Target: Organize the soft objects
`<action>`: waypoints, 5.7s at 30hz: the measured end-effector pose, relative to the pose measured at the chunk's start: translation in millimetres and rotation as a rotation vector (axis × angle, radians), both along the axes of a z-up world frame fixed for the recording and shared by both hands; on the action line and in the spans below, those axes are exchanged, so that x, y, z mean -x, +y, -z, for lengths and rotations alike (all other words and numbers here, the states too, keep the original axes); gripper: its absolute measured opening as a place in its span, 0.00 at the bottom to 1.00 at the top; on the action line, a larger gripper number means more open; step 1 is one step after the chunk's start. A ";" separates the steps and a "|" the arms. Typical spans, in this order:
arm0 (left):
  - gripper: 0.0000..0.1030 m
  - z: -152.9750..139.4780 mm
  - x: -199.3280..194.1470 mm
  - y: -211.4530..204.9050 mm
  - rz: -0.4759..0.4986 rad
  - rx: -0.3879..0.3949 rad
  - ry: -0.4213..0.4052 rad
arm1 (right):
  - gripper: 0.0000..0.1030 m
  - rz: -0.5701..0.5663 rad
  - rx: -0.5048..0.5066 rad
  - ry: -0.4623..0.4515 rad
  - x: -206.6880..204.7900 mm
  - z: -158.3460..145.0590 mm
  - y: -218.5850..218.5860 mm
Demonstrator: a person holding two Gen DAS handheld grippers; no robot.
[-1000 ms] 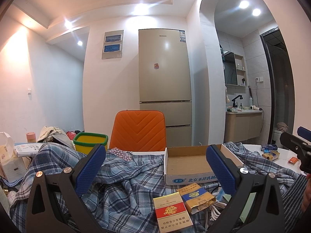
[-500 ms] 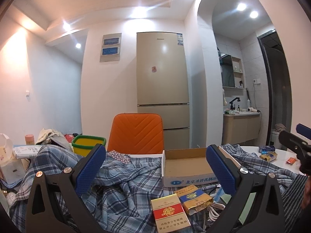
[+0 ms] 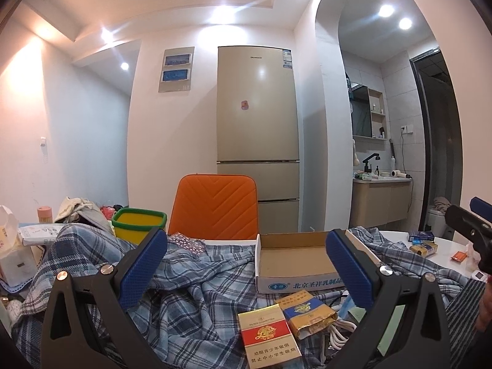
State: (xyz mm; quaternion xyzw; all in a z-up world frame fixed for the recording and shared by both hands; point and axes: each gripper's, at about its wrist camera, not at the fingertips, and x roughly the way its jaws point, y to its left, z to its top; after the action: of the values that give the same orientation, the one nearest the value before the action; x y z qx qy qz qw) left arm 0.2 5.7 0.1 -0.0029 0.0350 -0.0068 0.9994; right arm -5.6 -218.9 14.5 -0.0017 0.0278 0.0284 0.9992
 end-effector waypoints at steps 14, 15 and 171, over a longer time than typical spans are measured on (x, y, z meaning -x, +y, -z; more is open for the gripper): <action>1.00 -22.9 -17.2 -3.2 0.018 0.023 0.150 | 1.00 0.008 -0.006 0.071 -14.6 -17.4 -2.3; 1.00 -25.6 -17.3 -4.0 0.014 0.019 0.156 | 1.00 0.004 -0.006 0.080 -15.7 -20.9 -2.4; 0.55 -143.7 -115.1 -54.3 0.147 -0.035 0.104 | 0.69 0.091 0.013 0.058 -126.9 -153.7 18.9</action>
State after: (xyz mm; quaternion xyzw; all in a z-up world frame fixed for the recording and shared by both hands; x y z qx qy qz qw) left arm 115.3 -48.6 143.8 0.0171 0.0872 -0.0795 0.9929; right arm 121.3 -200.0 168.1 -0.0061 0.0569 -0.0172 0.9982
